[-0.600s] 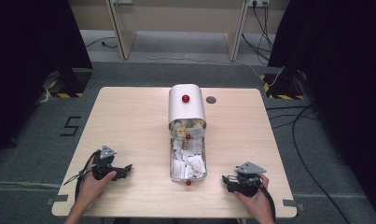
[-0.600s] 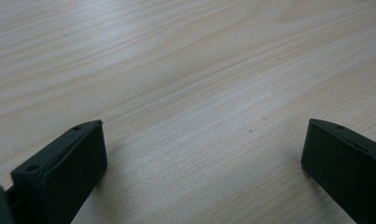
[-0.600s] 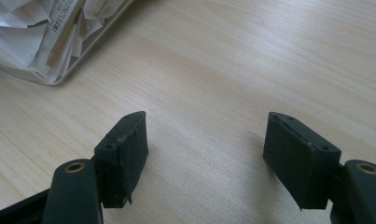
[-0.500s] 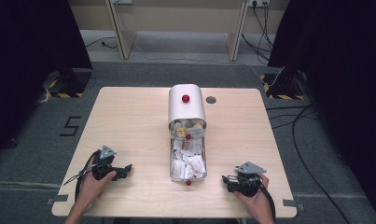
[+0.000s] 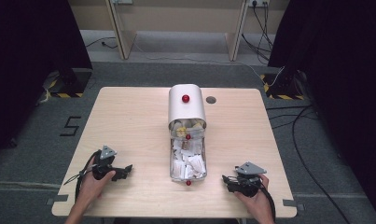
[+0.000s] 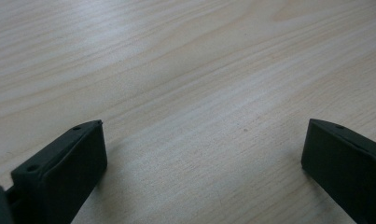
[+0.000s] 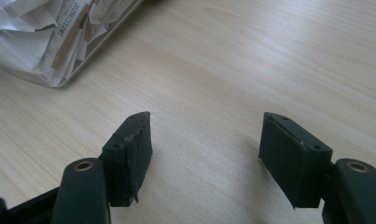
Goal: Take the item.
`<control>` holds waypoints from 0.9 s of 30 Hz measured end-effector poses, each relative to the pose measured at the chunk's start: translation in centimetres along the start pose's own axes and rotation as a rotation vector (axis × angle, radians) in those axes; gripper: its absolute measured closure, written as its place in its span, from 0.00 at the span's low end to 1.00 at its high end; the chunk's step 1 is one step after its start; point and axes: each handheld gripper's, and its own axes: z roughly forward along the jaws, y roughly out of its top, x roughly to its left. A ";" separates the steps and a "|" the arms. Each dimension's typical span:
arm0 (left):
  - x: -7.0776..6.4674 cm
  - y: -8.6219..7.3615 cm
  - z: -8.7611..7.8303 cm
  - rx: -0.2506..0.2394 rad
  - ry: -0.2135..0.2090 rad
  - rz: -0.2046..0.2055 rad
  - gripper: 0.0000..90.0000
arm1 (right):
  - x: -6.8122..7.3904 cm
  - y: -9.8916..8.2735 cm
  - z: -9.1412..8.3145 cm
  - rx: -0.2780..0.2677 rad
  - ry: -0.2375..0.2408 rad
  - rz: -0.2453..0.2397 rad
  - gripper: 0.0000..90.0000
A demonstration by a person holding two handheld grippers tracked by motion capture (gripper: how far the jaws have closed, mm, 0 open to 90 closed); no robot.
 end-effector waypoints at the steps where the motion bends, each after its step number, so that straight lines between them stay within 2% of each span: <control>1: 0.0 0.0 0.0 0.000 0.000 0.000 0.00 | 0.0 0.0 0.0 -0.001 0.000 -0.001 0.40; 8: 0.0 0.0 0.0 0.000 0.000 0.000 0.00 | 0.3 0.9 -1.0 -0.057 0.004 -0.013 0.40; 27: 0.0 0.0 0.0 0.000 0.000 0.000 0.00 | 1.0 2.3 -1.1 -0.081 0.014 -0.046 0.41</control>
